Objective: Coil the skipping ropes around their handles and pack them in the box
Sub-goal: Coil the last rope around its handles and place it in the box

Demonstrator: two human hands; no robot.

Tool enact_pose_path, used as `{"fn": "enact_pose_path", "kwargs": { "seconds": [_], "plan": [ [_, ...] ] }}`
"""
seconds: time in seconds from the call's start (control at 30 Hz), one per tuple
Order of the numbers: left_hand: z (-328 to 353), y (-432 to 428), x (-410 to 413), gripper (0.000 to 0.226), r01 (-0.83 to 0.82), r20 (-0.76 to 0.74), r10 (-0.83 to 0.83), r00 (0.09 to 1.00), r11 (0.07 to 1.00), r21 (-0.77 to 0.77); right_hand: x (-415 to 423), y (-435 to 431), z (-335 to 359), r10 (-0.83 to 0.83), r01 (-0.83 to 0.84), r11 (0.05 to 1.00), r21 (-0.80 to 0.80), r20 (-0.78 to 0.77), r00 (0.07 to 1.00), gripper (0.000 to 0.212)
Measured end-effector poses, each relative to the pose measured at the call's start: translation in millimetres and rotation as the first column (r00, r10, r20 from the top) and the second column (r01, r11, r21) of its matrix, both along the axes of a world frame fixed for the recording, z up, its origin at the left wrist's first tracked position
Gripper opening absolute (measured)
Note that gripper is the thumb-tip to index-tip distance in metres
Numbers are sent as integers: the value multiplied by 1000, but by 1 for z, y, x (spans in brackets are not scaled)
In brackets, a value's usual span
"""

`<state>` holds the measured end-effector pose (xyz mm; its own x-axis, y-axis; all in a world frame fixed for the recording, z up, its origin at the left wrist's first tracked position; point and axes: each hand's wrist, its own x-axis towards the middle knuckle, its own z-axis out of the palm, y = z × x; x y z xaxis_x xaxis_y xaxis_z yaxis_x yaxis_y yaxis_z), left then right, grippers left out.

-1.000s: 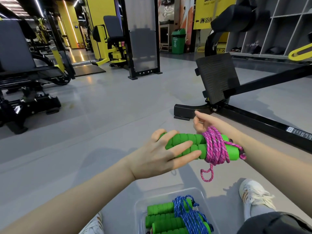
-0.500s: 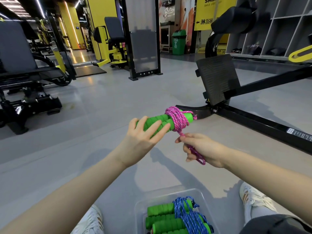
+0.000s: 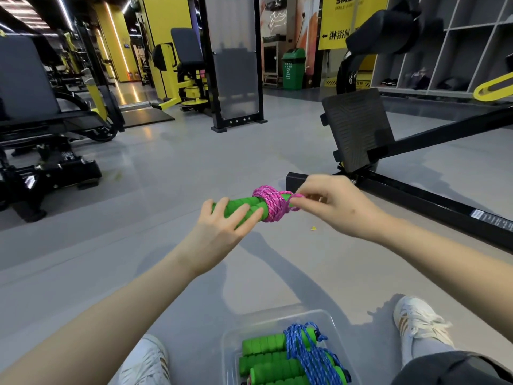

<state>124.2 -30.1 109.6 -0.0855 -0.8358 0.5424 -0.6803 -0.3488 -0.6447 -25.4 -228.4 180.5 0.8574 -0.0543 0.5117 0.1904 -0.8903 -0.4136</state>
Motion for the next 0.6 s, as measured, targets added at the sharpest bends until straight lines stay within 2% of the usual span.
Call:
{"fn": "enact_pose_path", "kwargs": {
  "seconds": [0.1,0.27,0.37,0.43,0.53,0.6],
  "plan": [
    [2,-1,-5,58,83,1,-83,997,995,64,3,-10,9,30,-30,999,36,9,1000,21],
    [-10,-13,-34,41,279,-29,-278,960,955,100,6,-20,3,114,-60,946,318,-154,981,16],
    [-7,-18,-41,39,372,21,-372,928,928,16,2,-29,-7,189,-5,836,549,-278,942,13],
    [-5,-19,-40,38,416,56,-416,908,909,8,1,-32,-14,246,29,759,651,-327,912,3],
    [-5,-19,-42,38,449,91,-449,889,893,24,0,-32,-18,319,77,686,724,-393,862,10],
    [-2,-18,-40,38,448,111,-448,887,894,24,-2,-31,-14,366,184,629,756,-497,787,20]
  ]
}}
